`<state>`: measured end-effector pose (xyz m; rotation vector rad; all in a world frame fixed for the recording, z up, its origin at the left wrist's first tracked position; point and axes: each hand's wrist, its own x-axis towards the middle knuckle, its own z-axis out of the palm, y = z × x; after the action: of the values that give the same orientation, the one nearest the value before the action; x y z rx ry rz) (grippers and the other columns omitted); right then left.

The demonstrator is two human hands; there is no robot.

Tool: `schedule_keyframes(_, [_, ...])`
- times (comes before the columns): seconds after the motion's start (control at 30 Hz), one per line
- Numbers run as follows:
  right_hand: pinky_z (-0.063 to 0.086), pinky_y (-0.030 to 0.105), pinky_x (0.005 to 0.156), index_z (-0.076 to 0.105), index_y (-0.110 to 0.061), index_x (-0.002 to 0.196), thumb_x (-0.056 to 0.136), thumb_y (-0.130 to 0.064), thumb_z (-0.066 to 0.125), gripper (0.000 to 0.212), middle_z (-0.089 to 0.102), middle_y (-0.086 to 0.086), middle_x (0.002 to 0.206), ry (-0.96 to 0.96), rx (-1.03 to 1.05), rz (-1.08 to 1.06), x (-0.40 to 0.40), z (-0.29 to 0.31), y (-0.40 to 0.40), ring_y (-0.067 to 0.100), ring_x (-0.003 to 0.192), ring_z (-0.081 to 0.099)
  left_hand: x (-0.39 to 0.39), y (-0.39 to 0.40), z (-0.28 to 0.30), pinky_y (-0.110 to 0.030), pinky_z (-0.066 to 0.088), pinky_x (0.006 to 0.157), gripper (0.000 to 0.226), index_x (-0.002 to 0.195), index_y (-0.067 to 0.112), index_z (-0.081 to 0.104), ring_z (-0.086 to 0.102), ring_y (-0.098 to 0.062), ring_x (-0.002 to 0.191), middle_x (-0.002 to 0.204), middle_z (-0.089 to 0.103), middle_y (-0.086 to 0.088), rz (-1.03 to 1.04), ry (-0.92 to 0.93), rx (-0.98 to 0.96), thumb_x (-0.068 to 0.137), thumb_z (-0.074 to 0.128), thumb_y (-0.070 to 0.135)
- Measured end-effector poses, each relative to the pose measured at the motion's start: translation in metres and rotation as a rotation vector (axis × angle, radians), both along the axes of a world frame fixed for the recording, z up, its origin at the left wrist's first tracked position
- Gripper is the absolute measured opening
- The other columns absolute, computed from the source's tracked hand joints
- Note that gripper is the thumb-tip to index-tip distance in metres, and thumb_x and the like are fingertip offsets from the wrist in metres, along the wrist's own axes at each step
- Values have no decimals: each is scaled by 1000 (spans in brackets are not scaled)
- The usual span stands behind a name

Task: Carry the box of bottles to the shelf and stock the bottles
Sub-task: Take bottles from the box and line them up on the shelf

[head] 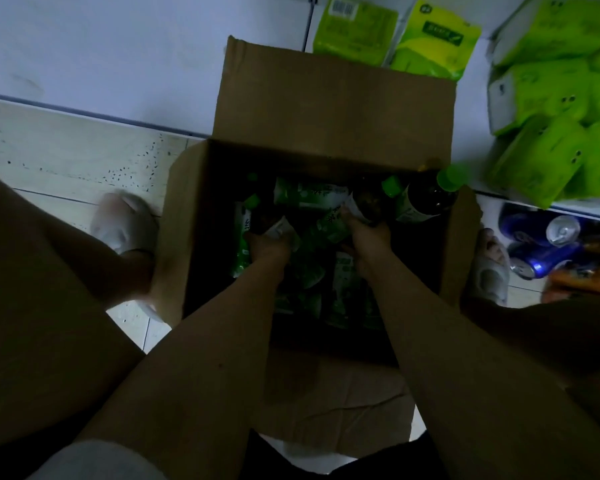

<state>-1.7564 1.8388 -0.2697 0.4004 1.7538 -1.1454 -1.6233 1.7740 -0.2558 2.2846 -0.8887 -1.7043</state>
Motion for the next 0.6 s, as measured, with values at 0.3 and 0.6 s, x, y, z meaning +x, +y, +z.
schedule_keyframes(0.3, [51, 42, 96, 57, -22, 126, 79, -20, 80, 52, 64, 1, 118, 178, -187, 207, 5, 76, 19, 23, 106, 62, 40, -6, 61, -44, 41, 106, 81, 144, 14, 32, 47, -30, 130, 142, 47, -10, -227, 78, -247, 78, 78, 21])
schedule_keyframes(0.6, [48, 45, 93, 62, -21, 126, 88, -30, 64, 39, 70, 5, 120, -107, -459, 243, 15, 165, 57, 25, 115, 61, 59, 0, 152, -22, 46, 68, 60, 121, 16, 50, 60, -12, 93, 104, 59, 3, -277, 303, -390, 72, 83, 27])
